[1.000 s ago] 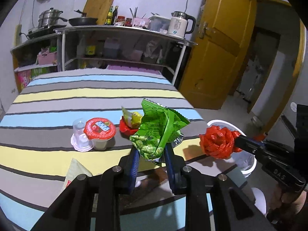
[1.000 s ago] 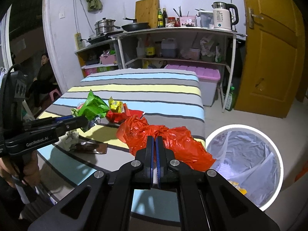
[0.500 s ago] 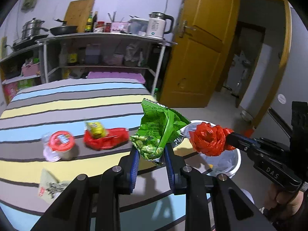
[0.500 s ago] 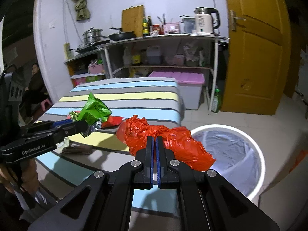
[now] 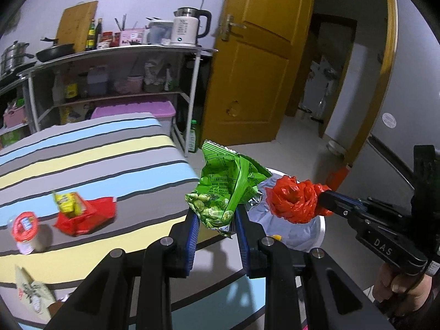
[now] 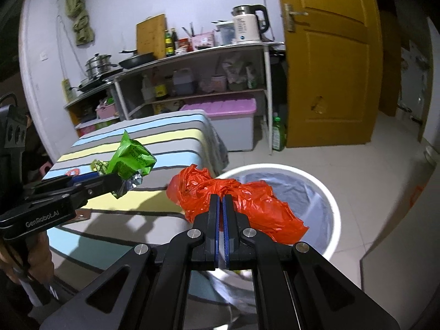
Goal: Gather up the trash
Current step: 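Carry the green snack bag and red bag over the trash bin with both tools, then open both tools to drop the green and red bags into the bin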
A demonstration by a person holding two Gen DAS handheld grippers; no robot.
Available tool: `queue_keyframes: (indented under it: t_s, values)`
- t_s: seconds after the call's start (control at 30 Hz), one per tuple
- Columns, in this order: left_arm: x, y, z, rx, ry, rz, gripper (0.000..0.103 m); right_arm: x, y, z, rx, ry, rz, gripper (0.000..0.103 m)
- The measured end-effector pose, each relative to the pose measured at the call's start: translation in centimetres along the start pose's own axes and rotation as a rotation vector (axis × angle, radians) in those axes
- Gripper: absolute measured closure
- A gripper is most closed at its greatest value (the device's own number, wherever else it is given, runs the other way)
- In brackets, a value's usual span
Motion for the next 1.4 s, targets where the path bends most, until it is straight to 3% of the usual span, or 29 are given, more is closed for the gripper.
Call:
queue_keyframes:
  t_s: [0.67, 0.77, 0.83, 1.1, 1.4]
  values:
    - [-4.9, -6.7, -1.1, 0.114, -0.076, -0.072, 0.075, -5.1, -2.0, -1.8, 0.052, -0.100, -0.047, 0.100]
    - [-5.0, -7.0, -1.4, 0.124, -0.069, -0.077, 0.066, -5.5, -2.2, -2.0, 0.058, -0.109, -0.052, 0.091]
    - [-4.8, -6.9, -1.3, 0.124, -0.064, -0.079, 0.066, -5.6, -2.0, -2.0, 0.054, -0.118, -0.053, 0.086]
    - [-3.6, -4.9, -0.9, 0.079, -0.044, -0.061, 0.066, -4.5, -1.1, -1.1, 0.024, -0.102, -0.031, 0.085]
    - [-0.8, 0.1, -1.0, -0.010, 0.004, -0.016, 0.066, -0.8, 0.7, -0.5, -0.011, -0.052, 0.039, 0.085]
Point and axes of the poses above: each gripper's, at about its wrist camera, not at the fingertips, and y roughly against the way its jaws point, x to its left, z to its top, the point moved 7 cm from there along -y, roughly the way its jaws point, and after that the axes turned 2 degrees about y, right-handed, at the moved point
